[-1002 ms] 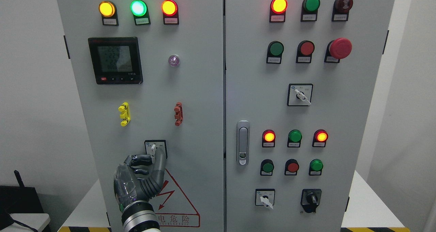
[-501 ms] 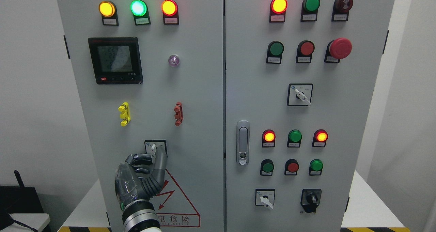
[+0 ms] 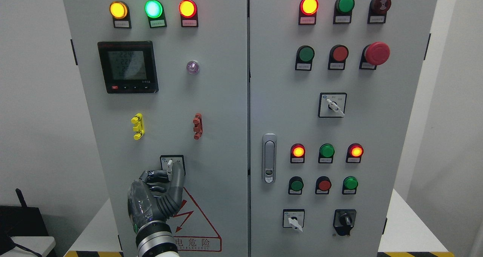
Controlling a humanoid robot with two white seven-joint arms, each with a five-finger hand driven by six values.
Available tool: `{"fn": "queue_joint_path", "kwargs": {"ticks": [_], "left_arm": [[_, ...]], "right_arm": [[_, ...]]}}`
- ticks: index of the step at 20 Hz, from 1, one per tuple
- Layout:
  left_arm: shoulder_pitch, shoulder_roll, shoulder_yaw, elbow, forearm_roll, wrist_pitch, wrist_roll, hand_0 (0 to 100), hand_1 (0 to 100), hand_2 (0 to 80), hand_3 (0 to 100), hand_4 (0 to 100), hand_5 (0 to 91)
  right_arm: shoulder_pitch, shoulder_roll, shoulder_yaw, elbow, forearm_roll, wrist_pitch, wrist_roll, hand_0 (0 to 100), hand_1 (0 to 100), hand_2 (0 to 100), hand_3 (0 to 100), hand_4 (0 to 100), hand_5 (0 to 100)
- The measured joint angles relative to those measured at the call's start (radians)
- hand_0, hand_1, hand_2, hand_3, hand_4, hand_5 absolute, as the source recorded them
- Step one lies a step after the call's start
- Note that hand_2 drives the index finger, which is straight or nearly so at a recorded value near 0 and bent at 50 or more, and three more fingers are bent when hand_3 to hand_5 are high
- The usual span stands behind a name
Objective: Turn on light switch 1
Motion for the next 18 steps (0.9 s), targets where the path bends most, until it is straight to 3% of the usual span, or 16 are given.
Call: {"fn": "queue_joint_path", "kwargs": {"ticks": [18], "left_arm": [[-0.012, 0.000, -0.001, 0.014, -0.002, 0.001, 0.003, 27, 46, 53.0, 62, 70, 61.1]], "right_arm": [[0.000, 0.000, 0.000, 0.000, 0.000, 0.000, 0.000, 12, 39, 0, 0, 0, 0]]}}
